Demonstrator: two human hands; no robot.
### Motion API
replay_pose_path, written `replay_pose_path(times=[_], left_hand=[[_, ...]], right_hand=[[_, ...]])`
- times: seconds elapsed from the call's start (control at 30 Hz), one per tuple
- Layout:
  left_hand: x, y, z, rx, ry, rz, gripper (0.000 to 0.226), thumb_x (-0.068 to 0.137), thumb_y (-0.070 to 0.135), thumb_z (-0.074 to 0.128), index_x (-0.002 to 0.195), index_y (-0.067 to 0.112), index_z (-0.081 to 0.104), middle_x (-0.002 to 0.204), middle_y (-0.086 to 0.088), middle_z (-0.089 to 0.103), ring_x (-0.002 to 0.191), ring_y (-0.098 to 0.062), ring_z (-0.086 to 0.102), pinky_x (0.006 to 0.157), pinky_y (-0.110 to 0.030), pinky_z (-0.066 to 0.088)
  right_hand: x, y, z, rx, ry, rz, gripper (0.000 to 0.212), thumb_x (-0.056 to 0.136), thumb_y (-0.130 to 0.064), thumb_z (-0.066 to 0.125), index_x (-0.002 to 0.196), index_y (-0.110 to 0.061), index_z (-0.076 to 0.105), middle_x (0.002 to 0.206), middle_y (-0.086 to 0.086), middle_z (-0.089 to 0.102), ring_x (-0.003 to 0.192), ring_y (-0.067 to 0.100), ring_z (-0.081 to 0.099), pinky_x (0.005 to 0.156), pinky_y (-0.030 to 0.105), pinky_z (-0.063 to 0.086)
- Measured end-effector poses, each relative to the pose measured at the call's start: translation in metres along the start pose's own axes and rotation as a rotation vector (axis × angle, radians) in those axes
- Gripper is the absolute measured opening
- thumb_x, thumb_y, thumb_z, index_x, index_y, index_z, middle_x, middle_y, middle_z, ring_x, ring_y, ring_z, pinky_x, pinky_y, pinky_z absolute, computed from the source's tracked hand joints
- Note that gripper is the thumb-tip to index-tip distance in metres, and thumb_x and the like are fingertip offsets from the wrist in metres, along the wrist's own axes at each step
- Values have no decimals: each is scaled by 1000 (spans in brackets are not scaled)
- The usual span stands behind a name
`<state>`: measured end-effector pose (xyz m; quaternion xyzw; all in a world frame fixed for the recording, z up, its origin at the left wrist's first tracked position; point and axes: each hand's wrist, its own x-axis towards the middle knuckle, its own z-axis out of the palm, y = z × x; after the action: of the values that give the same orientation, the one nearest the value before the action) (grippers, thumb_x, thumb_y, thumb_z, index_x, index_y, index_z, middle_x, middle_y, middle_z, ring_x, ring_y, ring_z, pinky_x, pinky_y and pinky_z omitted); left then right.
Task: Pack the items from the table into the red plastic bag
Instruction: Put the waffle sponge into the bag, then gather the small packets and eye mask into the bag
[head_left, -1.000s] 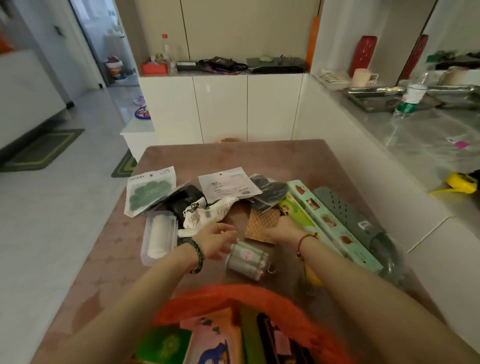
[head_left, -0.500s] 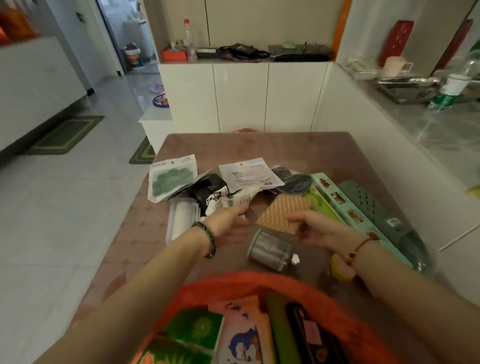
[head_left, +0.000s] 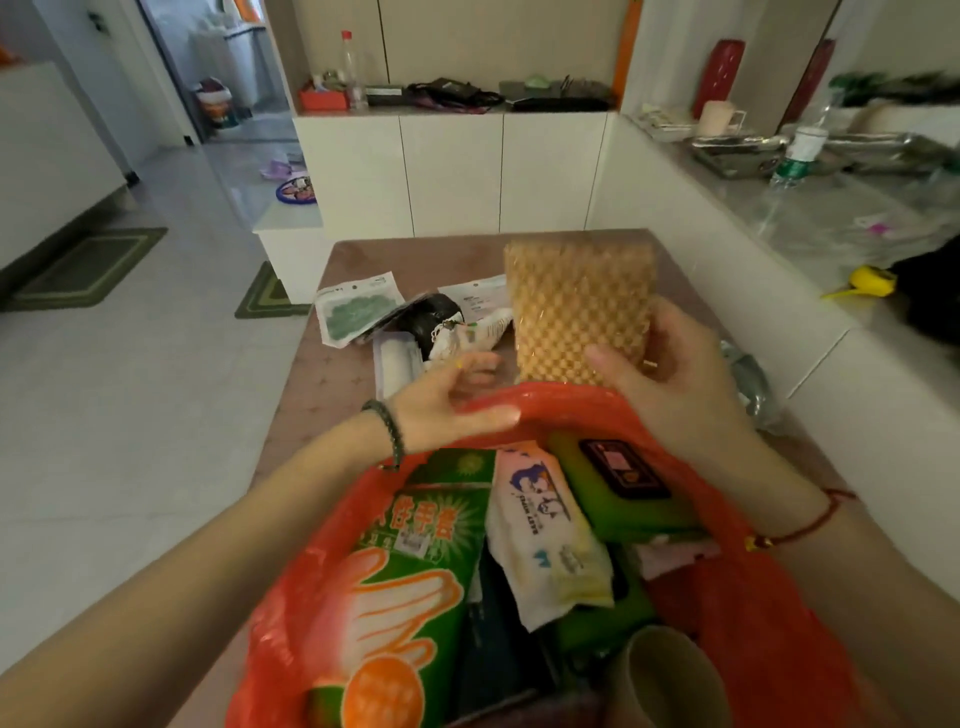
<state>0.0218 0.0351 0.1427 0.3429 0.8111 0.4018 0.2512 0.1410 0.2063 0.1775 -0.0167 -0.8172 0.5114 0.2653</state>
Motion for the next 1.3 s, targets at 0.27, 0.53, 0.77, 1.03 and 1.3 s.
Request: replay_pose_path(times=[0.27,0.53,0.77,1.03,1.3], left_hand=[[-27,-55,-28,396,246,-218,22,86,22,57,105,14,63,111,-10,65,102,-24,60,86,-26,46],[-42,-56,-24,244,185,-51,19,87,15,57,103,11,65,92,5,57,87,-7,53,73,-9,37],[-39,-70,-39,104,116,-38,8,86,25,59,81,29,64,81,20,59,67,12,58,74,-9,45],[29,-79,-73,-468,435,-311,20,92,32,45,95,17,57,84,0,61,67,-14,56,64,-27,48],[103,-131,-100,-892,744,-515,24,92,32,43,107,14,50,110,-10,55,92,-25,54,67,-32,46]], right_hand=[[-37,29,65,-900,-404,-222,41,86,-7,52,125,-21,55,121,1,59,113,23,52,93,38,43],[-17,60,126,-1115,-716,-55,54,88,-1,39,141,-6,29,144,14,35,135,29,30,115,40,19],[4,5,78,-716,-801,-51,30,90,-23,54,118,-19,60,116,-8,63,104,1,58,91,17,46],[117,61,68,-208,-300,334,32,82,-15,66,113,-12,61,106,8,68,89,19,67,82,30,56],[214,150,179,-775,-671,-151,70,82,-19,64,142,-21,27,149,6,31,136,27,33,108,40,33]])
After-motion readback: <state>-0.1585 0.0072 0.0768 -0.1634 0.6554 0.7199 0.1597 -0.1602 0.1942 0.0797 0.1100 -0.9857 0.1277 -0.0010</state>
